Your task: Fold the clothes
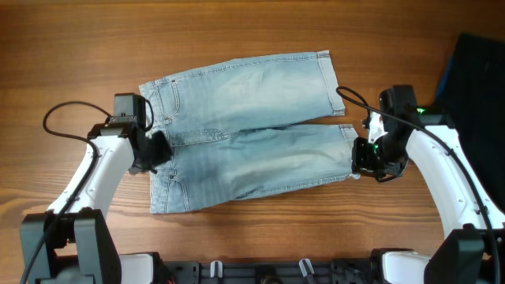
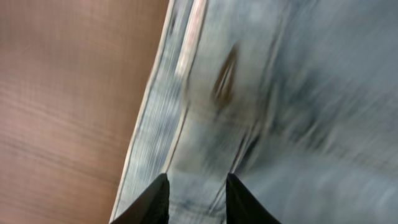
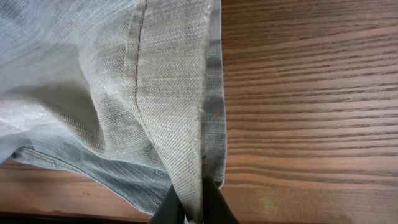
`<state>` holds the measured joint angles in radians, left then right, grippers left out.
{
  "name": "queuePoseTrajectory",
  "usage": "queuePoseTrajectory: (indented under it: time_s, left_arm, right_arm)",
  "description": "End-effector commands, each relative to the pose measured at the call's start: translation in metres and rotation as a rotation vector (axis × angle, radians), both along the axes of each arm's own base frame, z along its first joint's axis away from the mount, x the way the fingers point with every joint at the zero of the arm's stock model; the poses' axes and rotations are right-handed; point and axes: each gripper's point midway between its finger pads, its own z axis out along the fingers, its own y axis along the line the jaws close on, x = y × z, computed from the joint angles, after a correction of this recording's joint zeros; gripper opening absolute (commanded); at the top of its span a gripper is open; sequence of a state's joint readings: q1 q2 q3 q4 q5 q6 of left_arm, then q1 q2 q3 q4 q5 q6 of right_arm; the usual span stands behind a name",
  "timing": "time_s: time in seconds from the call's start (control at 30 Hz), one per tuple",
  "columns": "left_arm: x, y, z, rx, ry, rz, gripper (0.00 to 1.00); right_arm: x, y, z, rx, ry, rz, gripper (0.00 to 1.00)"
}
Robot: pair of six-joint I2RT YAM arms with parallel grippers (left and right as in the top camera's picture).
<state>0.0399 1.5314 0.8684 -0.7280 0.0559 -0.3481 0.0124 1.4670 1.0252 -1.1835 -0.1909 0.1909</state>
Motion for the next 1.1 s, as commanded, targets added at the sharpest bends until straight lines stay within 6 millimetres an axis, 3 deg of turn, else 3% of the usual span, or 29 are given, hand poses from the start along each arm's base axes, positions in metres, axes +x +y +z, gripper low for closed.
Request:
queuePoseTrajectory:
  time_s: [0.0,0.2,0.37,0.53,0.63,0.97,1.07]
  left_arm:
    - [0.021,0.004,0.001,0.021,-0.081,0.026,0.25]
    - [0.038,0.006,-0.011,0.026,-0.114,0.026,0.26]
    - [0.034,0.011,-0.033,0.043,-0.053,0.035,0.26]
    - [0.031,0.012,-0.034,0.044,-0.041,0.032,0.26]
    - [0.018,0.011,-0.036,0.045,0.012,0.016,0.26]
    - [0.006,0.011,-0.038,0.043,0.062,0.013,0.35]
    - [0.015,0.009,-0.037,0.037,0.026,0.011,0.25]
  right_arm:
    - [0.003,-0.005,0.001,-0.032,-0.01,-0.017,0.04]
    - [0.005,-0.005,0.001,-0.031,-0.018,-0.016,0.04]
    - [0.005,-0.005,0.001,-0.031,-0.018,-0.016,0.04]
    - [0.005,-0.005,0.001,-0.032,-0.018,-0.016,0.04]
    - [0.005,-0.006,0.001,-0.036,-0.017,-0.016,0.04]
    - [0.005,-0.006,0.001,-0.036,-0.018,-0.016,0.04]
    - [0.006,-0.007,0.0,-0.039,-0.02,-0.016,0.05]
